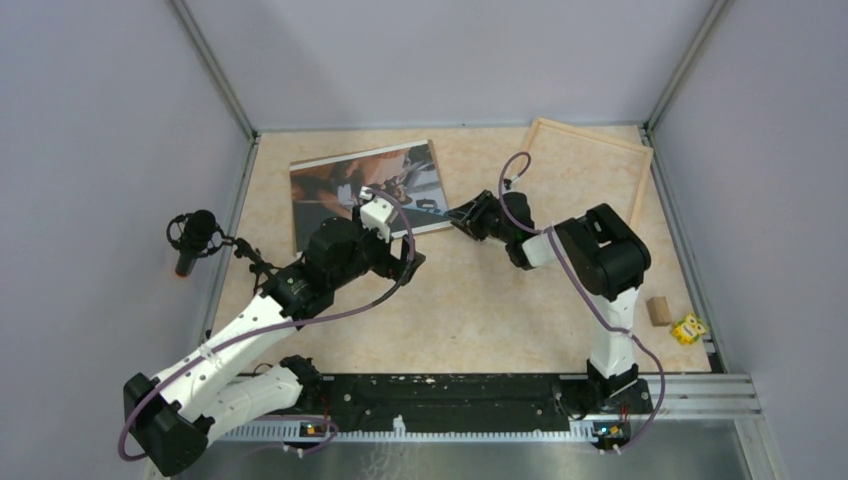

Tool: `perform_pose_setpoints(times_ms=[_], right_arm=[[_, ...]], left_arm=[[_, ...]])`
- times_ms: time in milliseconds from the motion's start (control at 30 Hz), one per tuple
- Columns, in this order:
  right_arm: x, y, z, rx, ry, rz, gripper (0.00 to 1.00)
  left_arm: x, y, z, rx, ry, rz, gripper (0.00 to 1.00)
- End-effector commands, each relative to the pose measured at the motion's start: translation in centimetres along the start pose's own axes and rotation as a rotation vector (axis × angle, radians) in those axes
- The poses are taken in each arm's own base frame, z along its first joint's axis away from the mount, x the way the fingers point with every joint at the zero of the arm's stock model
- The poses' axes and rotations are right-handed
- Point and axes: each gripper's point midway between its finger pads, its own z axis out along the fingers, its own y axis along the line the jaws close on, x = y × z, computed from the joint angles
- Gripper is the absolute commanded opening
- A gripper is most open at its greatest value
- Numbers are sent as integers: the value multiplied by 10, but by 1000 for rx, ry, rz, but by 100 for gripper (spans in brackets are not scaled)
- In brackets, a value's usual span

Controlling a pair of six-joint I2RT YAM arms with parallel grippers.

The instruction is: Put the photo into the frame

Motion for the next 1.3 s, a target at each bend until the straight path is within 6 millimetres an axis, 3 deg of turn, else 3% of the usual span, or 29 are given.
perform_pose_setpoints(times_ms=[0,333,400,500,633,933,1267], right_arm=[[-10,47,3,-136,-35,-26,38],[-16,56,23,-250,-176,73,37],[-18,53,29,-238,-205,63,29],[-21,52,27,-232,-249,64,7],[-22,51,19,-201,-251,34,0],[-8,73,-18,-271,-118,-13,0],[-19,36,-79,-200,-112,46,0]], left_arm=[[-13,0,0,-1,-55,18,98],[-11,0,1,-6,-48,18,98],[-10,1,2,-9,-45,17,98],[-10,2,1,-14,-46,17,98],[-9,5,0,-28,-44,18,98],[-10,3,1,-17,-45,17,98],[-6,1,5,-7,-28,10,98]])
